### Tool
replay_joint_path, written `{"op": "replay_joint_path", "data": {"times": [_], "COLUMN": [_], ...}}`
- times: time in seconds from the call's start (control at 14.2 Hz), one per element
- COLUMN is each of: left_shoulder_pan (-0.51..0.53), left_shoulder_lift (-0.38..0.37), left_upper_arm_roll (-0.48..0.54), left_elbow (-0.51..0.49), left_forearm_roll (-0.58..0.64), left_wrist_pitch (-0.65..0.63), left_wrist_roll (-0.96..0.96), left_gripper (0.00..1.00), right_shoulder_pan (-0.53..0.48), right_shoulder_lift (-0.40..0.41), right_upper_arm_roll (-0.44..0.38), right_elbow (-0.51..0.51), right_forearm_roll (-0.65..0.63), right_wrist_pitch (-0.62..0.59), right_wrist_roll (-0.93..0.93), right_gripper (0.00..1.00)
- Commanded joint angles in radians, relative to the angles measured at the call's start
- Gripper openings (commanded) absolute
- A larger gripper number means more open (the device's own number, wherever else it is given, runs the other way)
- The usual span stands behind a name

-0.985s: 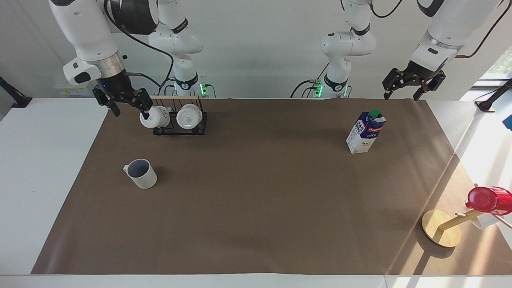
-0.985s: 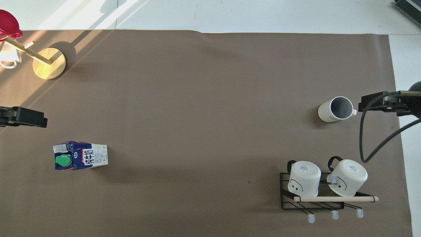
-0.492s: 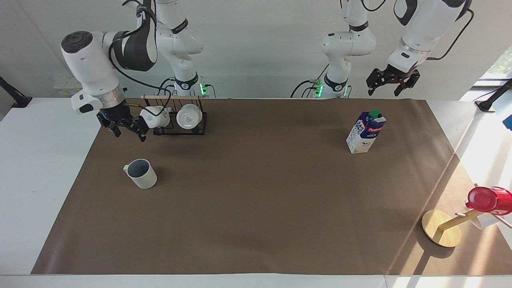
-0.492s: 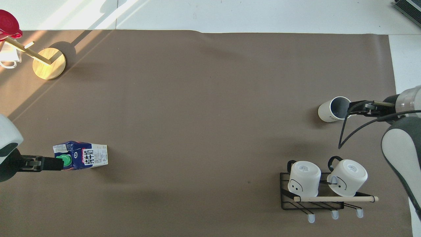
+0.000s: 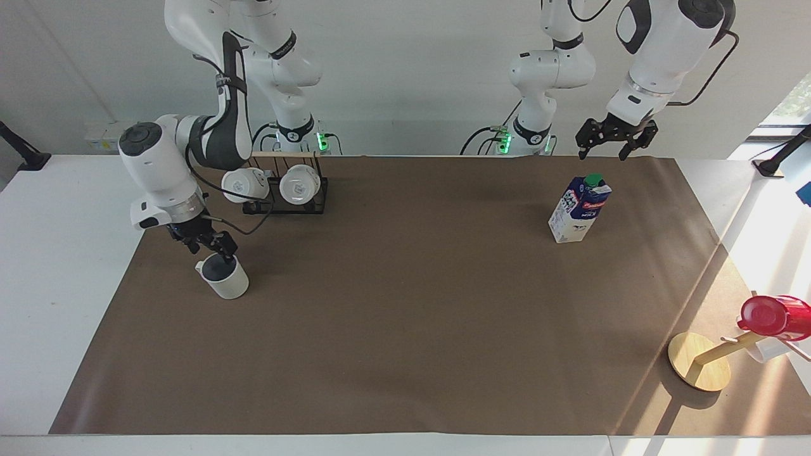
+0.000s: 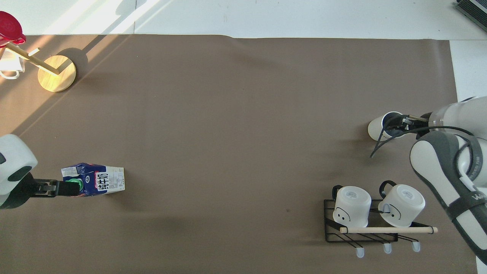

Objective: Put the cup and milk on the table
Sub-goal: 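Reach the right gripper to the dark mug while the left gripper grasps the carton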

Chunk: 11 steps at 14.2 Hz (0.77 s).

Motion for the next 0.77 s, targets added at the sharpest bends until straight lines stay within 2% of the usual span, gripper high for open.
{"op": "replay_joint_path", "data": {"times": [0.0,0.35,0.42,0.49,0.56,0.7], "left_shoulder_pan": [-0.008,-0.023,-0.023,-0.023,-0.023,-0.023], "left_shoulder_lift": [0.000,0.006,0.006,0.006,0.006,0.006], "left_upper_arm_roll": [0.004,-0.002,-0.002,-0.002,-0.002,-0.002], "left_elbow": [-0.008,-0.006,-0.008,-0.008,-0.006,-0.006], "left_forearm_roll": [0.014,0.014,0.014,0.014,0.014,0.014], "left_wrist_pitch": [0.036,0.071,0.071,0.071,0.071,0.071], "left_wrist_roll": [0.003,-0.002,-0.002,-0.002,-0.002,-0.002], "left_gripper": [1.00,1.00,1.00,1.00,1.00,1.00], "right_shoulder_pan": [-0.019,-0.016,-0.016,-0.016,-0.015,-0.008], "right_shoulder_lift": [0.016,0.015,0.015,0.015,0.015,0.021], "right_upper_arm_roll": [0.010,0.011,0.011,0.011,0.011,0.011], "right_elbow": [-0.001,-0.009,-0.009,-0.009,-0.009,0.000], "right_forearm_roll": [0.006,0.006,0.006,0.008,0.006,0.006], "right_wrist_pitch": [0.026,0.023,0.024,0.024,0.023,0.024], "right_wrist_roll": [0.042,0.082,0.082,0.082,0.084,0.096], "right_gripper": [1.00,1.00,0.95,0.61,0.33,0.09]}}
